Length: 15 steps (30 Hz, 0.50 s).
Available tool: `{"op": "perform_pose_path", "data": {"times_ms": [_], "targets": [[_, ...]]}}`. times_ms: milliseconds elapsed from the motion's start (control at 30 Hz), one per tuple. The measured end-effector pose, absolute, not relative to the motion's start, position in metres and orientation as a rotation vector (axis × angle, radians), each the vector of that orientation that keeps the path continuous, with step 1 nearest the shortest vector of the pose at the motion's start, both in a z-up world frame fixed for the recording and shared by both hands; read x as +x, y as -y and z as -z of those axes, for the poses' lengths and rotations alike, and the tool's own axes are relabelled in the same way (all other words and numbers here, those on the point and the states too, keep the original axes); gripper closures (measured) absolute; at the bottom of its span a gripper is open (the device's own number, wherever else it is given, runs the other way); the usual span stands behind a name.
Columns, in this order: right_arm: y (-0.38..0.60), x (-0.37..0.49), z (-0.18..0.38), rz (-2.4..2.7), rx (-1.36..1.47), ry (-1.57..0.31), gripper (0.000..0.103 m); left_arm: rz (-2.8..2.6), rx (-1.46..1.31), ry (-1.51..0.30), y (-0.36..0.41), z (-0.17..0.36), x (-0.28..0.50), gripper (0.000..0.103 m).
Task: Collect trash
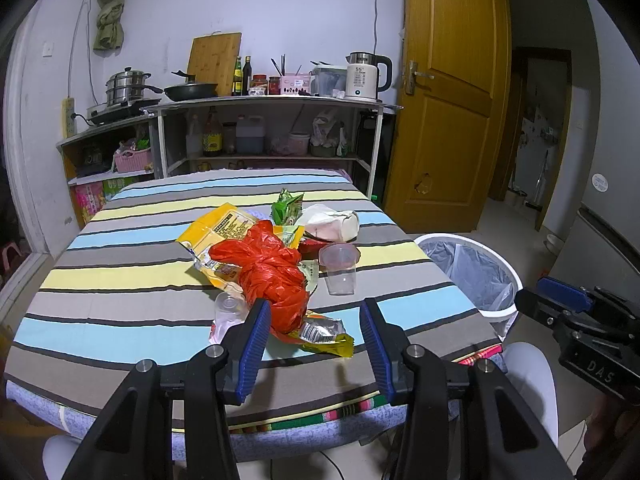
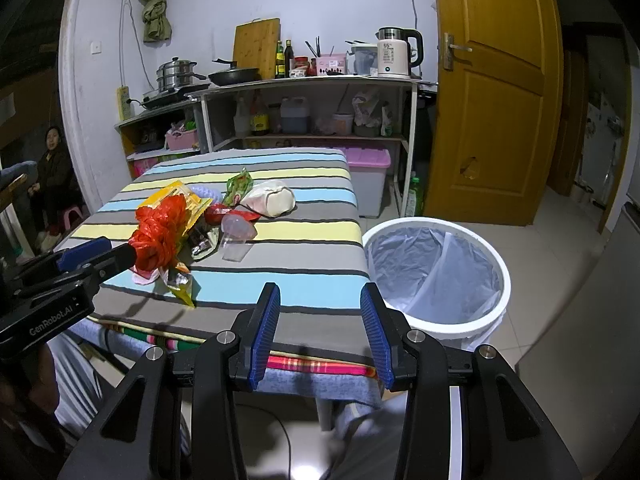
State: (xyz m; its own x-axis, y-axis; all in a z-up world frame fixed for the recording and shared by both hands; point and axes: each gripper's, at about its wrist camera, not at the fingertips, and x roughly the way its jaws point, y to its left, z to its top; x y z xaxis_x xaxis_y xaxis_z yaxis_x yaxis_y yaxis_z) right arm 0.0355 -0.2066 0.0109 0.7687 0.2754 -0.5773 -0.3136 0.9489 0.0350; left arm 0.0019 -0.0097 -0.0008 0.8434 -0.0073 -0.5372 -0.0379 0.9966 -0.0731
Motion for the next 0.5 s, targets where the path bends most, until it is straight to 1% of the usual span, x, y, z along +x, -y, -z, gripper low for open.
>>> {"op": "perform_pose_path", "data": {"times_ms": [500], "targets": [[0.2032, 0.0363, -0.0126, -0.319, -0.066, -0.618, 0.06, -0.014, -0.083, -0.563, 0.0071, -0.0018, -0.0002, 0.057]]}}
